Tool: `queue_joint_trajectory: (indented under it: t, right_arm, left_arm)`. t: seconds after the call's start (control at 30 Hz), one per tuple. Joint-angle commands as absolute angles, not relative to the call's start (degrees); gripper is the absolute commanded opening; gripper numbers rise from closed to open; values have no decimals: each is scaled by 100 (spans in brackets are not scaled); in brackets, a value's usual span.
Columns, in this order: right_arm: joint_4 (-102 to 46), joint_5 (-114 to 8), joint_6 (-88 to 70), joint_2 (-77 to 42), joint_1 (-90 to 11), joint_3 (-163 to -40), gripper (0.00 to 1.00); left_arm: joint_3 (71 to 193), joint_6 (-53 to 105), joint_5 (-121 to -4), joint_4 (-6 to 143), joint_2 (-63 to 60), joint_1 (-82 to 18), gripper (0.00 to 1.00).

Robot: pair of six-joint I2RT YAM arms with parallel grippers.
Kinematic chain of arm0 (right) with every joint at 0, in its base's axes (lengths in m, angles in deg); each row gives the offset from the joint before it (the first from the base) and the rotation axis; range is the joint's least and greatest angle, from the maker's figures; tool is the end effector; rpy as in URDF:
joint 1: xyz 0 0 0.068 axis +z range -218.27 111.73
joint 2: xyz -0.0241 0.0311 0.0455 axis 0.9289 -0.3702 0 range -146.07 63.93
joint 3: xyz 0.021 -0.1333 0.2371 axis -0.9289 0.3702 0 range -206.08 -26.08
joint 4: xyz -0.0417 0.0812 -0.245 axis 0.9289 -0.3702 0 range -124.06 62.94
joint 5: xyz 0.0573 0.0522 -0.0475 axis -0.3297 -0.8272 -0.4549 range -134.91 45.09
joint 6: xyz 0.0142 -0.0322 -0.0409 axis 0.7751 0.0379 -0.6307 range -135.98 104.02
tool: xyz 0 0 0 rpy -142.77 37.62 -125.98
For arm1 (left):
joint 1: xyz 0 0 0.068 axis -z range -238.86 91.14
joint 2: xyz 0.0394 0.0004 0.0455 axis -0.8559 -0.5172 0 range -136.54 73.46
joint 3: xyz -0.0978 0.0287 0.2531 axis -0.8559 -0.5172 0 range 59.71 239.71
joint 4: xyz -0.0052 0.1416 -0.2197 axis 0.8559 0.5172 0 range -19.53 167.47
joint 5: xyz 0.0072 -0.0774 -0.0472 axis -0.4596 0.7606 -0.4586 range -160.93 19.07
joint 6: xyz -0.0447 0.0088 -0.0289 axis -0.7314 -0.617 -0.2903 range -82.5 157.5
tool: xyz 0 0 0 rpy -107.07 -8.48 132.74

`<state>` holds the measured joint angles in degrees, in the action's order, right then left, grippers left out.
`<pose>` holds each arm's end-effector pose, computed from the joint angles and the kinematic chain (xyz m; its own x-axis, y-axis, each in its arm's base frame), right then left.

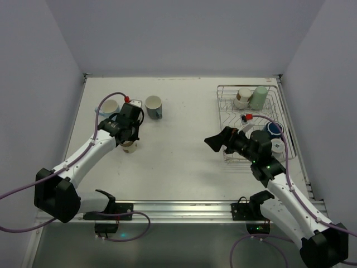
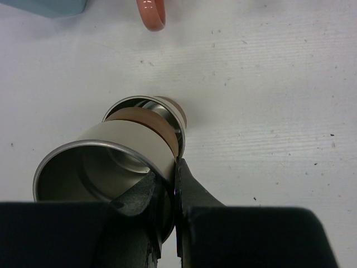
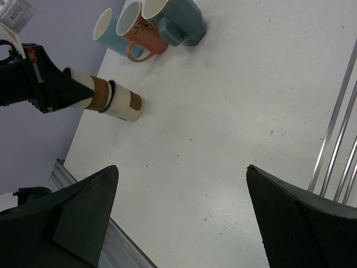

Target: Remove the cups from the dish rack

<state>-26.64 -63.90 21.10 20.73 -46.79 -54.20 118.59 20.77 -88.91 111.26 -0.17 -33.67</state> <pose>0.1668 0.0780 0.2611 -0.5732 0.3871 -0.7222 -0.3680 0.6659 0.6490 0.2390 -0.1003 0.2734 -0.7856 0.0669 -0.6151 0.0215 0.9965 0.0809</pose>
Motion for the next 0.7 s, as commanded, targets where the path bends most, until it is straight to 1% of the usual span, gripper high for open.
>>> queue_joint_trajectory:
  t: [0.0,0.17,0.27,0.37,0.4,0.5,0.57,0.6,0.67]
  right_arm:
    - [-2627,-6346,2031,2007,-4665,-5657,99]
    - [-2627,-6355,2031,1972,-4665,-5657,99]
    - [-2627,-6320,2014,1972,-4665,-5657,99]
    - [-2645,-6284,2005,1972,-4665,-5657,99]
    - [-2645,-6249,2005,1963,-4665,-5657,99]
    - [-2662,-6179,1988,1972,-4665,-5657,99]
    - [-2662,-6152,1979,1972,-4665,-5657,99]
    - [-2662,-6126,1979,1972,-4665,-5657,99]
    - [-2654,-6117,1979,1963,-4665,-5657,99]
  left_arm:
    - [11886,2291,-8746,11230,-37,-3398,0]
    - [11922,2344,-8702,11274,-151,-3398,0]
    - [11922,2353,-8667,11257,-230,-3398,2]
    - [11922,2362,-8649,11248,-283,-3398,10]
    - [11922,2353,-8666,11239,-283,-3398,17]
    - [11939,2362,-8746,11248,-274,-3398,28]
    - [11965,2353,-8798,11239,-231,-3398,33]
    - [11974,2344,-8816,11239,-213,-3398,37]
    - [12018,2327,-8868,11222,-160,-3398,41]
